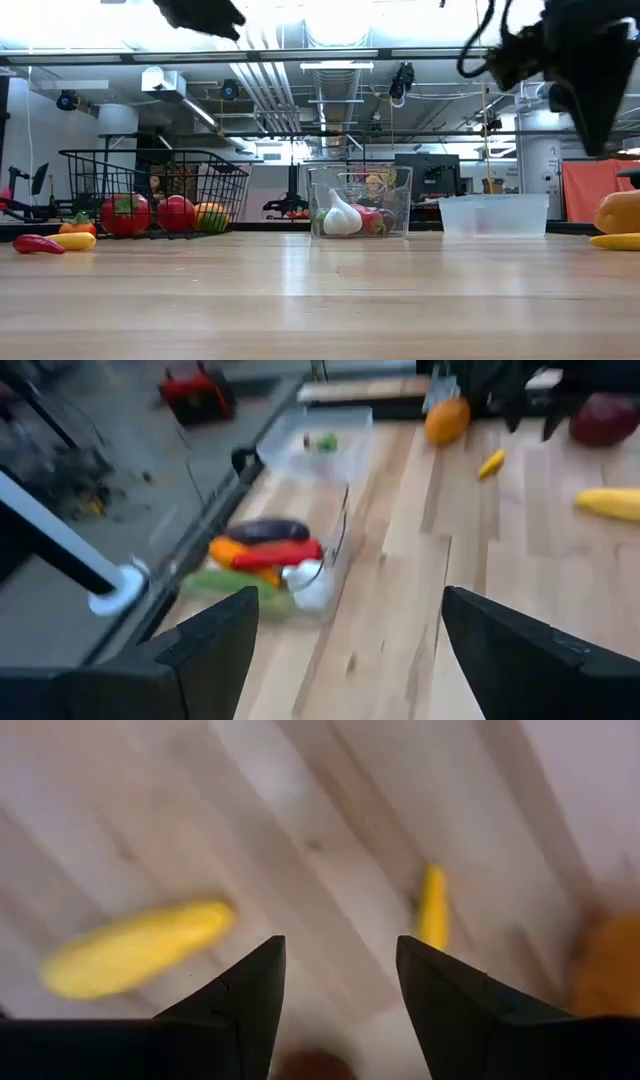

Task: Sort produce into baskets
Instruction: Put the yellow corn into the right transparent bin

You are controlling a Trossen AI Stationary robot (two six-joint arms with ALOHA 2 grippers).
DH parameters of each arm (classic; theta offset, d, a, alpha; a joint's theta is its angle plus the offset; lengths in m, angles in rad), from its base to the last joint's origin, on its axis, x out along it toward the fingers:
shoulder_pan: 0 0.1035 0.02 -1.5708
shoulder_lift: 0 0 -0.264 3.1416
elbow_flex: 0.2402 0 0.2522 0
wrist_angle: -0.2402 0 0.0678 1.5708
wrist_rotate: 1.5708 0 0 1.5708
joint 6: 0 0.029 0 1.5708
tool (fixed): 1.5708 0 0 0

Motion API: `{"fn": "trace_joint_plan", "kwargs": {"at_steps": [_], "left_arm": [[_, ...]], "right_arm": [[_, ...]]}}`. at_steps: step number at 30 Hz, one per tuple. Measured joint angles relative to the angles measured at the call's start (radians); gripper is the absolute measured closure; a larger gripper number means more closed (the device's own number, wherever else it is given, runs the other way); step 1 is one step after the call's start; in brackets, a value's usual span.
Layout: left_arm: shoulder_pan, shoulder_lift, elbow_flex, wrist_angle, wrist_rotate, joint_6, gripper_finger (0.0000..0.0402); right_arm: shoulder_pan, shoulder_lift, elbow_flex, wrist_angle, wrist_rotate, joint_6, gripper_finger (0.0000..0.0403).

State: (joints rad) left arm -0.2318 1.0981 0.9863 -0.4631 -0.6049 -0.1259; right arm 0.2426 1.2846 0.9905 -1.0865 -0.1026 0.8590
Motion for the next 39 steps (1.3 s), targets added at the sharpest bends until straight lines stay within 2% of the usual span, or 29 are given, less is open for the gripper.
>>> {"fn": "trace_joint_plan", "kwargs": {"at_steps": [4,8,16,28,39], "left_arm": [[-0.121,0.025,0.000,0.048,-0.161,-0.031,0.0105],[-0.198,0.048,0.000,0.061,-0.250,-0.071,0.0105],[-0.223,0.080,0.000,0.061,-0.263,-0.101,0.0105],[-0.223,0.087,0.000,0.061,-0.279,-0.097,0.0105],[-0.223,0.087,0.000,0.062,-0.279,-0.097,0.0105]], "right_arm": [[0.018,0.000,-0.014,-0.078,0.046,0.010,0.0218],[0.017,0.000,-0.061,-0.089,0.050,0.009,0.0218],[0.017,0.000,-0.186,-0.048,0.068,0.005,0.0218],[0.017,0.000,-0.313,0.200,0.089,0.003,0.0221],[0.017,0.000,-0.388,0.329,0.113,-0.007,0.0280]]}}
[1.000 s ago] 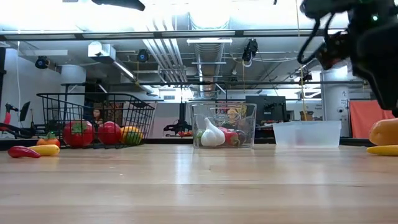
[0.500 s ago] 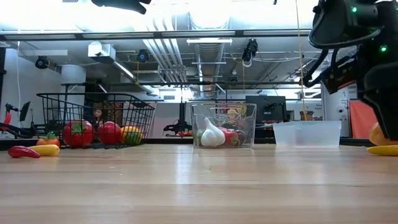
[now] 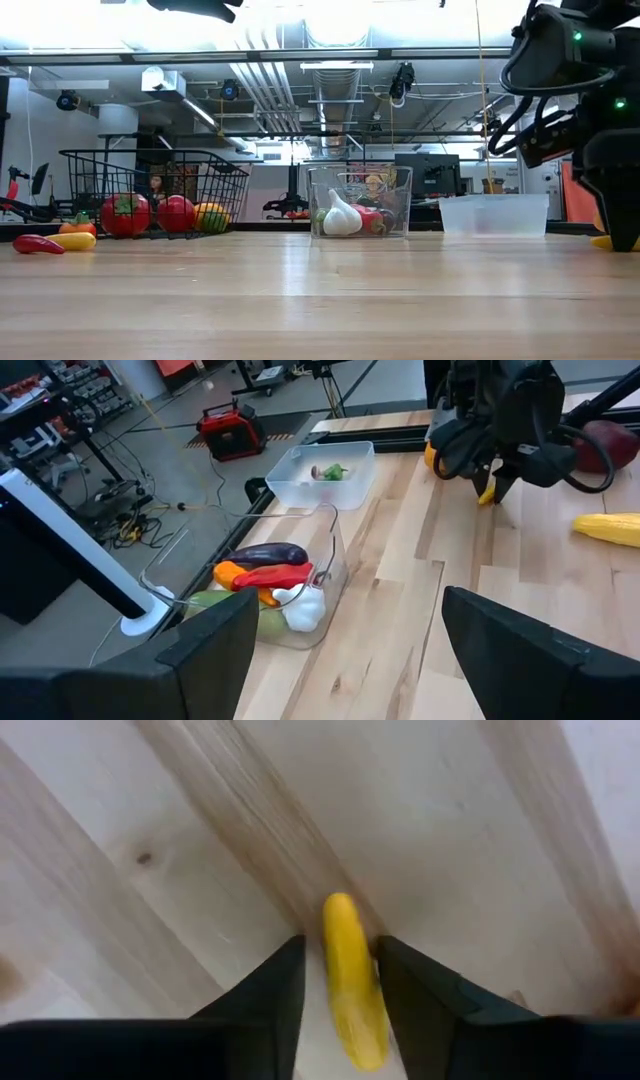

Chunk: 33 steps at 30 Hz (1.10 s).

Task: Sort produce into baskets
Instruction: Put the yellow corn into the right transparent bin

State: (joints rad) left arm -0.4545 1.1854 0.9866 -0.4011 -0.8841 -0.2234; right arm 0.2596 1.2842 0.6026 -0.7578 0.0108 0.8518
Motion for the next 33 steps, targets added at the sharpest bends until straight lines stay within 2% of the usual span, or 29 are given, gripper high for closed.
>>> {"fn": "trace_joint_plan", "kwargs": {"at_steps": [5,10,17,25,29,33], "left_arm": [[0.000,0.001,0.000,0.000,0.000,0.000,0.0105],[0.000,0.002,0.000,0.000,0.000,0.000,0.0105],[0.000,0.003,0.000,0.000,0.000,0.000,0.0105],[0.000,0.003,0.000,0.000,0.001,-0.003,0.0105],[0.000,0.003,0.000,0.001,0.001,-0.009,0.0105],[0.000,0.003,0.000,0.001,0.002,-0.023,0.0105]], "right_arm": [[0.000,-0.002,-0.010,0.030,-0.003,-0.007,0.0323],[0.000,0.000,0.036,0.039,0.001,-0.027,0.0364],[-0.006,0.000,0.158,0.038,0.057,-0.103,0.0371],[-0.103,0.000,0.345,0.036,0.241,-0.305,0.0371],[-0.193,0.000,0.425,0.028,0.371,-0.404,0.0371],[-0.316,0.000,0.480,-0.016,0.522,-0.426,0.0371]]}}
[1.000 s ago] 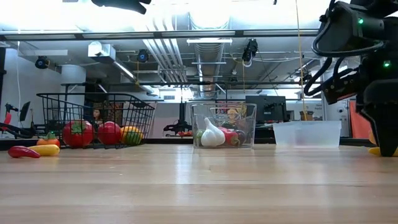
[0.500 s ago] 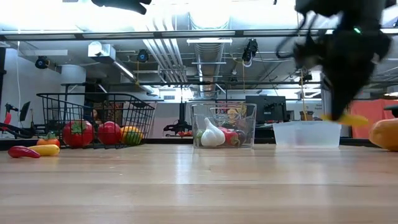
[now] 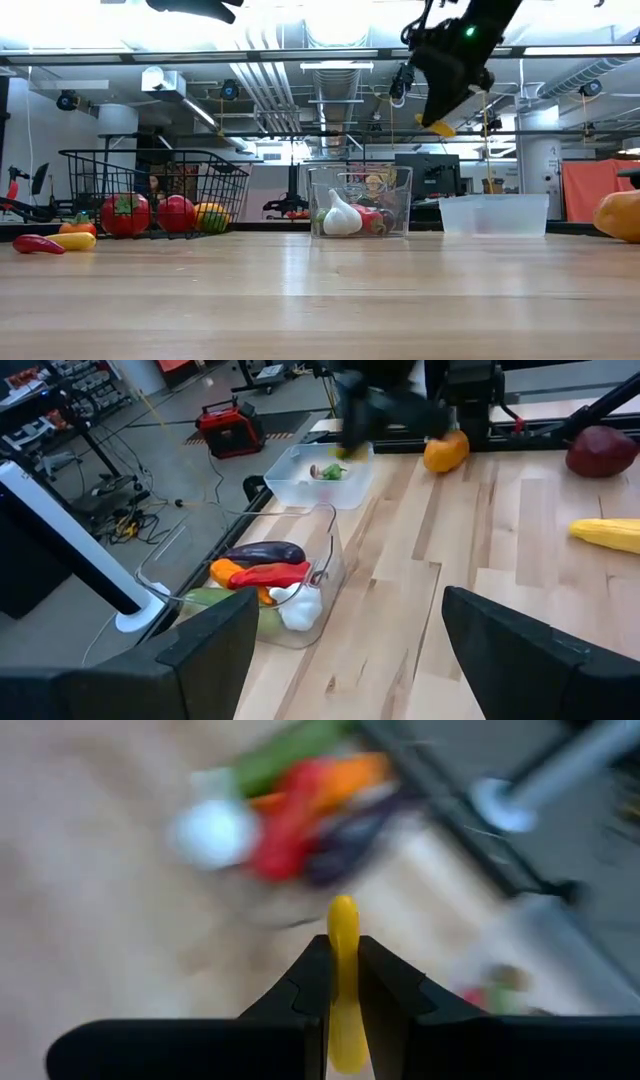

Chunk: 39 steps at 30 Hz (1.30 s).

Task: Sort produce into baskets
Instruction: Put the yellow corn into the right transparent bin, then put the yellow corn into the left transparent bin

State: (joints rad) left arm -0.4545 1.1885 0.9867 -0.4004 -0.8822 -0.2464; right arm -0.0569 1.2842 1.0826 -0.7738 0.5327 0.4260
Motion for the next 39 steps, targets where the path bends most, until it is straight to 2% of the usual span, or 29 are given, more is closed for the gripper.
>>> {"fn": "trace_joint_plan", "kwargs": {"at_steps": [4,10,14,26,39], "left_arm": [[0.000,0.000,0.000,0.000,0.001,-0.005,0.0105],[0.000,0.000,0.000,0.000,0.002,-0.007,0.0105],[0.000,0.000,0.000,0.000,0.001,-0.007,0.0105],[0.000,0.000,0.000,0.000,0.001,-0.007,0.0105],[0.000,0.000,0.000,-0.003,0.002,-0.007,0.0105]], "right_arm": [[-0.159,0.000,0.020,-0.072,0.070,0.028,0.0372],[-0.382,0.000,-0.028,-0.107,0.062,0.025,0.0368],[-0.457,0.000,-0.073,-0.107,0.044,0.019,0.0365],[-0.481,0.001,-0.096,-0.096,0.043,0.019,0.0354],[-0.481,0.001,-0.096,-0.088,0.043,0.026,0.0307]]}}
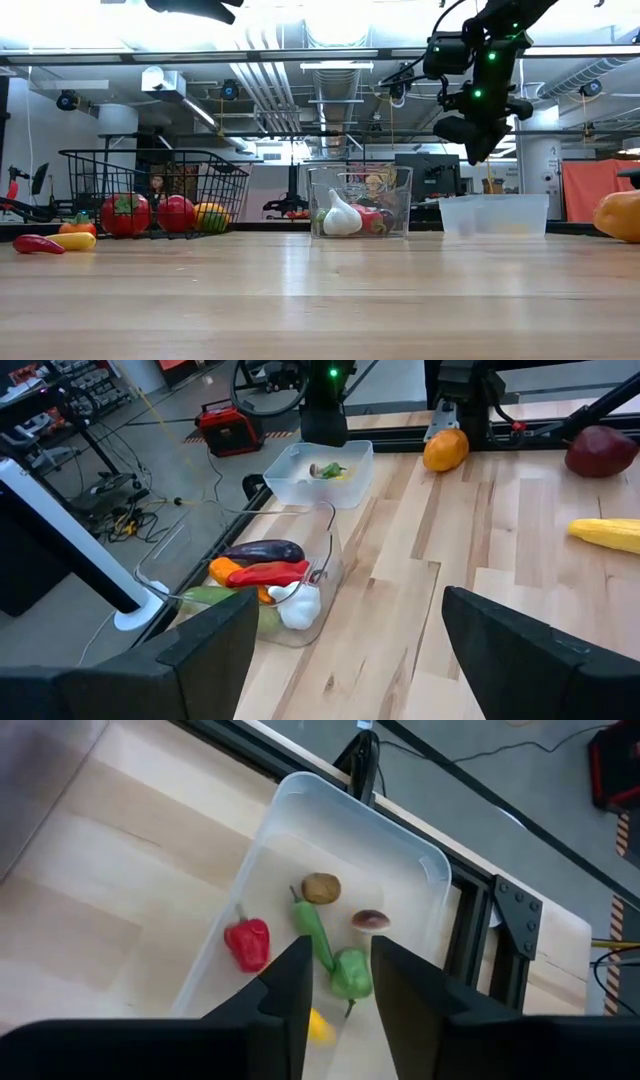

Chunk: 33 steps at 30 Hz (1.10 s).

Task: Sort produce into baskets
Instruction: Put the yellow corn into the left transparent bin

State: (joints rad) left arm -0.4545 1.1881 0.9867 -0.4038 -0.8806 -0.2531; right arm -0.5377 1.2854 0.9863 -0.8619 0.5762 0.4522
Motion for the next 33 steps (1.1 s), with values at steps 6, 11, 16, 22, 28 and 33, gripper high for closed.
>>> {"fn": "trace_joint_plan", "kwargs": {"at_steps": [6,11,16,22,28,33], "left_arm": [[0.000,0.000,0.000,0.000,0.001,-0.043,0.0105],[-0.001,0.000,0.000,0.000,0.020,-0.165,0.0105],[-0.008,0.040,0.000,0.004,0.034,-0.256,0.0105],[-0.008,0.124,0.000,0.047,0.035,-0.260,0.0105],[-0.012,0.141,0.028,0.029,0.034,-0.248,0.0105],[-0.012,0.136,0.068,0.022,0.034,-0.192,0.0105]], "right_arm": [[0.002,-0.002,0.000,0.003,-0.020,-0.012,0.0289],[0.020,-0.030,0.033,0.000,-0.245,-0.097,0.0282],[0.147,-0.083,0.041,0.005,-0.530,-0.173,0.0287],[0.465,-0.110,0.041,0.001,-0.587,-0.162,0.0304],[0.746,-0.107,0.040,0.001,-0.584,-0.202,0.0314],[0.929,-0.086,0.040,-0.012,-0.562,-0.354,0.0297]]}}
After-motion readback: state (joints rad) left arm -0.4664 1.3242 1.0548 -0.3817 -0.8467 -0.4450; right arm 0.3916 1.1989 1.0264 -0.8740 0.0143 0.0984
